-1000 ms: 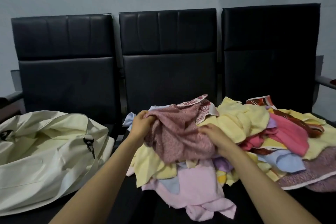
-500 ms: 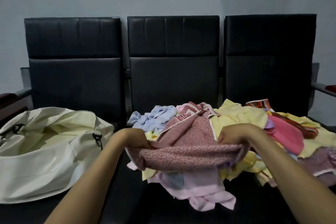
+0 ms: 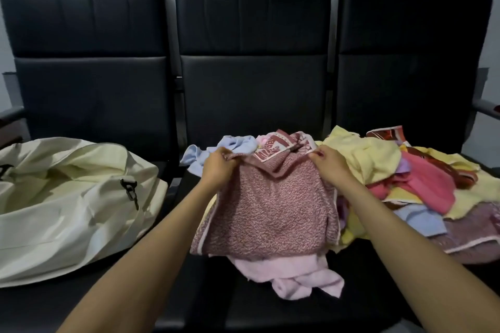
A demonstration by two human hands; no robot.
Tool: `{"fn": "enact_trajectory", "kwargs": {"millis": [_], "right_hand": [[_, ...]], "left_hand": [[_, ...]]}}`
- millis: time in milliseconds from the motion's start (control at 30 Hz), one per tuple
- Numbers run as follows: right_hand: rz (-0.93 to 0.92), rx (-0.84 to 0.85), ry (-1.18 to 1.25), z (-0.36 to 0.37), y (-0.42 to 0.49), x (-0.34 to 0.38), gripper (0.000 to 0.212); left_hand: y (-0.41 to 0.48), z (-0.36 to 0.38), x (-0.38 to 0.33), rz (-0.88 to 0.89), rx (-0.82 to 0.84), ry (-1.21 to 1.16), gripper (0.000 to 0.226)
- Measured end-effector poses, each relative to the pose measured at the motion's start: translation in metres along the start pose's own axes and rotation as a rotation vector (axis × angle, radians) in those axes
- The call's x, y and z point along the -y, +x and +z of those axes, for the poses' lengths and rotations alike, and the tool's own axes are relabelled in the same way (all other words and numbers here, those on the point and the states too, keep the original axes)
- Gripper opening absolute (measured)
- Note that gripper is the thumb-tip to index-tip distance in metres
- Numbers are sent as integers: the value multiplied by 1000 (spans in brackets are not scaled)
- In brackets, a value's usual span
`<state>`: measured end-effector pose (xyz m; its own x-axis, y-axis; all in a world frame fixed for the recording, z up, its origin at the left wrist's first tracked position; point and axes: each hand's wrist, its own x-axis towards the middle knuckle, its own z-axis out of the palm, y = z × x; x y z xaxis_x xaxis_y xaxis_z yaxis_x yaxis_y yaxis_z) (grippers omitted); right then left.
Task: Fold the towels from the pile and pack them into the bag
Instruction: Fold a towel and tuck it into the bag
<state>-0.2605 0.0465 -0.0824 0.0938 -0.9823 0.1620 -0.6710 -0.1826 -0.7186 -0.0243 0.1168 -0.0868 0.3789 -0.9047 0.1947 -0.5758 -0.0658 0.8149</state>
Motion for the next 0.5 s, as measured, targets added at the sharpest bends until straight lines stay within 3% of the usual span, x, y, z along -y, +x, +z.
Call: {"fn": "enact_trajectory", "kwargs": {"millis": [167, 233, 300, 367, 433, 500], "right_hand": [[-17, 190, -54, 31, 17, -11, 27], [-48, 66, 47, 30, 17, -9, 27], [-64, -102, 248, 23, 12, -3, 19], [-35, -142, 443, 9, 7, 1, 13], [33, 61, 352, -7, 1, 1, 15], [91, 448, -3, -17, -10, -5, 12]], "left_hand": [[28, 27, 29, -33, 159, 271, 26], [29, 25, 25, -59, 148, 138, 21], [24, 15, 15, -92, 25, -84, 22], [15, -6, 7, -152, -77, -317, 18], [2, -30, 3, -210, 60, -338, 18], [-4, -45, 19, -251, 318, 115, 11]]}}
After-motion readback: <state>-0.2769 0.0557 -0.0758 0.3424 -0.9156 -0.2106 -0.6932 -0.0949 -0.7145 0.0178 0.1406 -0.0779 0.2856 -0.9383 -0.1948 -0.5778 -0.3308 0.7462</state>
